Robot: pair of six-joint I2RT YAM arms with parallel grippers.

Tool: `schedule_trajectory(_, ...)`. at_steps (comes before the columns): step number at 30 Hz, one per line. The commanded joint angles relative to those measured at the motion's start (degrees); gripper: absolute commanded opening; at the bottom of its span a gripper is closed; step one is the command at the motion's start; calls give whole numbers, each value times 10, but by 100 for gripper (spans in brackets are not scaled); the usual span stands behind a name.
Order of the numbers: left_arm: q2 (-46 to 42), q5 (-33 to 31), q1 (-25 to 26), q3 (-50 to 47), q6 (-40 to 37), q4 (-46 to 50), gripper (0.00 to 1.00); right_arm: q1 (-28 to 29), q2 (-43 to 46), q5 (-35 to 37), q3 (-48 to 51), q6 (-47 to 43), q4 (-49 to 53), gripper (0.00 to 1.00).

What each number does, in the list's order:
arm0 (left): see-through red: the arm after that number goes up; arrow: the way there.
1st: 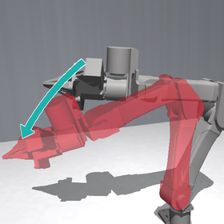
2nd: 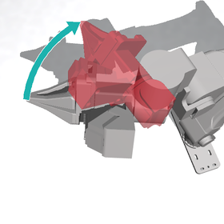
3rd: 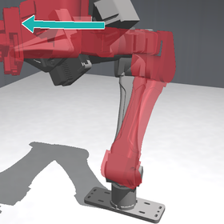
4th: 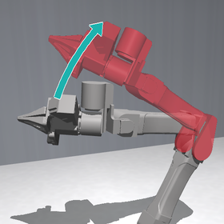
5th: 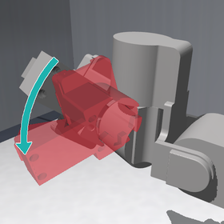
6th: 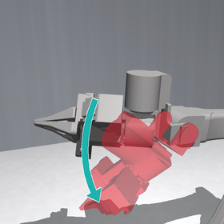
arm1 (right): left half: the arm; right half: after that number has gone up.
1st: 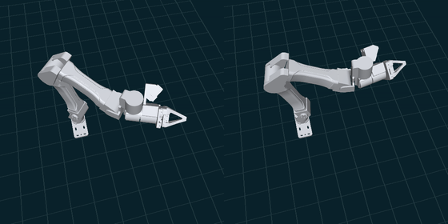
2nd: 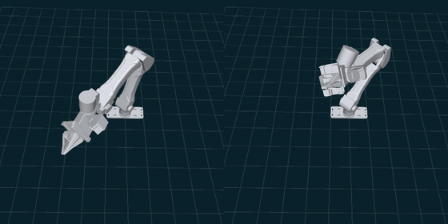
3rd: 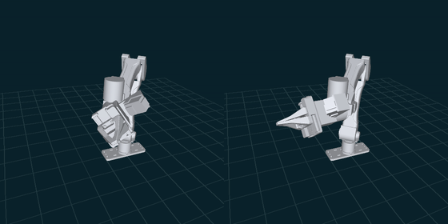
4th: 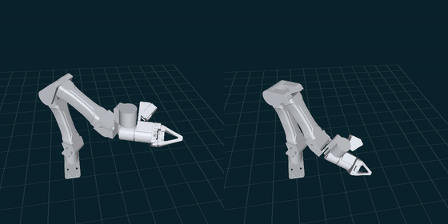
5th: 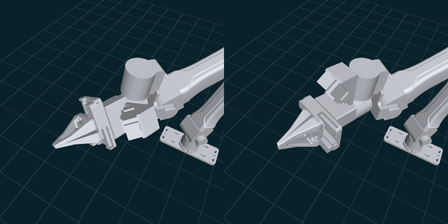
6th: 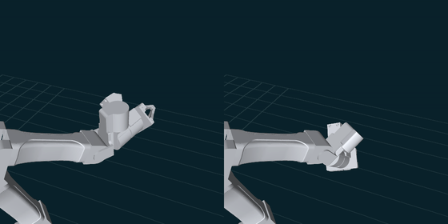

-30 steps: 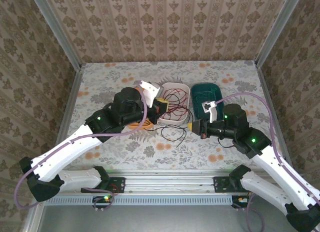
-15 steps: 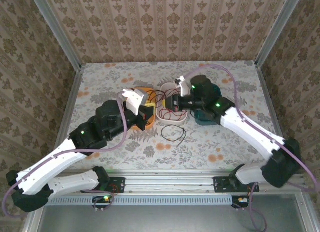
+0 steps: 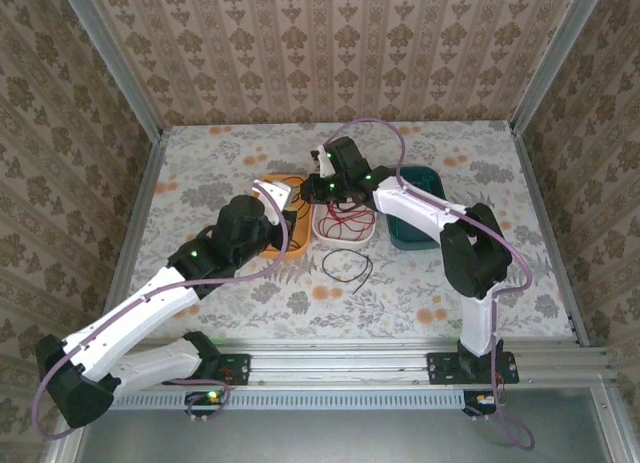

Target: Untangle the cables

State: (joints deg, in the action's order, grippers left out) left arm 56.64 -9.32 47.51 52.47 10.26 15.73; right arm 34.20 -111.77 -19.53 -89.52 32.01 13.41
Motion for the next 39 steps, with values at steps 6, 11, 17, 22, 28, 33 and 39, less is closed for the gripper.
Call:
schedule_trajectory(6, -9, 15, -4, -25, 17, -69, 0, 3, 63, 167, -15, -59, 36, 1)
schedule_trajectory(11, -38, -20, -4, -48, 32, -73, 0, 1, 94, 180, -6, -76, 25, 1)
schedule_trajectory(17, -43, -68, -13, -81, 72, -30, 0, 13, 47, 181, -54, -91, 94, 1)
schedule_trajectory(22, -48, -70, -31, -134, 137, 1, 0, 38, -8, 161, -96, -118, 148, 1)
schedule_trajectory(28, -79, -56, -60, -220, 201, 17, 0, 66, -83, 125, -176, -176, 240, 2)
schedule_trajectory(33, -99, -31, -85, -255, 228, 22, 0, 69, -134, 95, -228, -181, 283, 2)
schedule_trajectory(39, -97, -20, -101, -243, 236, 28, 0, 64, -213, 64, -321, -172, 333, 4)
